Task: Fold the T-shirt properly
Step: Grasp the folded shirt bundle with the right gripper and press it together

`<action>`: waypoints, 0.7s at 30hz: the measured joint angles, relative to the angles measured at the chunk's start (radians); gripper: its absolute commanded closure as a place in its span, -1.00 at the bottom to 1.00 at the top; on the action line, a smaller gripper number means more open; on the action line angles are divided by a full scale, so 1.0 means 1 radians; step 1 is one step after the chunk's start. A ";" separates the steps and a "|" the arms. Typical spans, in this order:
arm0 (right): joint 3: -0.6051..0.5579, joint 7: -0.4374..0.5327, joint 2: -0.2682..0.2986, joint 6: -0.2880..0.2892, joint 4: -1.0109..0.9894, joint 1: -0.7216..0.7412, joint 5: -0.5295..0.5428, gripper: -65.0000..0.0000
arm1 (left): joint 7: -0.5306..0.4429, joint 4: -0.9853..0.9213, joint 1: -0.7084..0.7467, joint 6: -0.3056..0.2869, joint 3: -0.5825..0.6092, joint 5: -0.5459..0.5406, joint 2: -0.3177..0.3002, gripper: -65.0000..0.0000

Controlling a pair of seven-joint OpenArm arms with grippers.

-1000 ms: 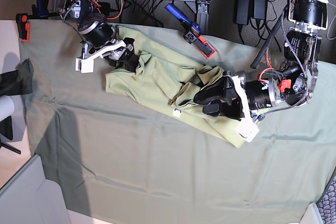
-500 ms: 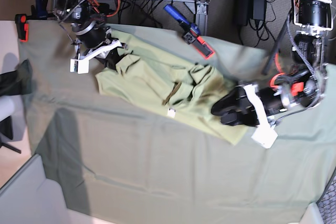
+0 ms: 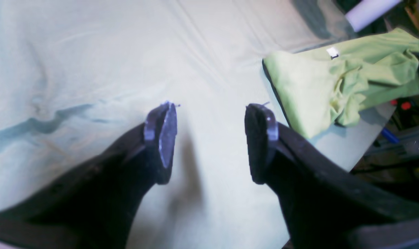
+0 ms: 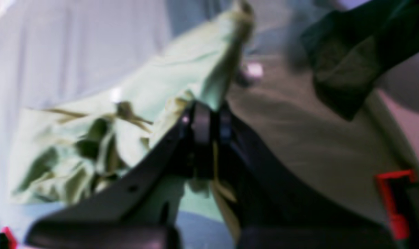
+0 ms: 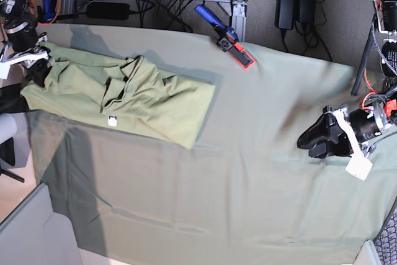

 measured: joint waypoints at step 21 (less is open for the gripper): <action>-0.482 0.049 -0.379 0.000 0.332 0.045 -0.277 1.00 | 0.011 0.000 0.000 0.000 0.000 -0.027 0.000 -0.08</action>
